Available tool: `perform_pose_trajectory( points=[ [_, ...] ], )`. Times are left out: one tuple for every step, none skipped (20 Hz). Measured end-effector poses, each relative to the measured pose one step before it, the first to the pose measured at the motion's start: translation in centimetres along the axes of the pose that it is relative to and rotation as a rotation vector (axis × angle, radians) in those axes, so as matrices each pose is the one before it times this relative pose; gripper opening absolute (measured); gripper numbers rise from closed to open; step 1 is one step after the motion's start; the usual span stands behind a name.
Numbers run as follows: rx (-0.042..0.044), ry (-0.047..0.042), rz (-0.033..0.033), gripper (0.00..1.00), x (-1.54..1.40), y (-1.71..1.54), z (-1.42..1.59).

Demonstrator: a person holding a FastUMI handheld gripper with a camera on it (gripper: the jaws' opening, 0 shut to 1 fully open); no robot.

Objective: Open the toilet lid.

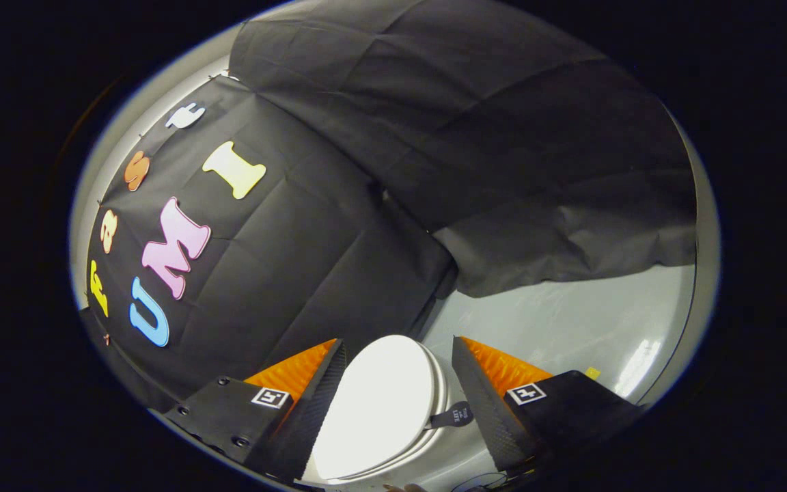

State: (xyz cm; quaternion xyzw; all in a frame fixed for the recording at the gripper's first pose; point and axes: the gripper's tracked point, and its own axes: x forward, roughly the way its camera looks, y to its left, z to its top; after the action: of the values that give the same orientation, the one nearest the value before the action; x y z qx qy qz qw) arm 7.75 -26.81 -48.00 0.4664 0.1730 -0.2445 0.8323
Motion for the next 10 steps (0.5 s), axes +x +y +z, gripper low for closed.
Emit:
perform_pose_trajectory(
  points=[
    [0.01152, 0.01309, -0.00940, 1.00, 0.332, -1.145, -0.822],
    [0.01581, 0.02287, -0.00888, 1.00, 0.593, -1.176, -1.004],
    [0.01357, 0.02316, -0.00635, 0.99, 0.290, -0.863, -0.937],
    [0.01426, 0.02633, -0.00962, 0.99, 0.504, -1.013, -1.063],
    [0.01627, 0.02296, -0.00326, 0.99, 0.635, -0.653, -0.835],
    [0.01841, 0.01720, 0.00293, 1.00, 0.532, -0.651, -0.763],
    [0.01847, 0.01545, -0.00430, 1.00, 0.380, -0.614, -0.879],
    [0.02401, 0.01504, -0.00209, 0.99, 0.428, -0.541, -0.690],
    [0.02507, 0.01758, -0.00075, 0.99, 0.508, -0.391, -0.654],
    [0.02638, 0.01738, 0.00629, 1.00, 0.439, -0.222, -0.571]
  ],
)
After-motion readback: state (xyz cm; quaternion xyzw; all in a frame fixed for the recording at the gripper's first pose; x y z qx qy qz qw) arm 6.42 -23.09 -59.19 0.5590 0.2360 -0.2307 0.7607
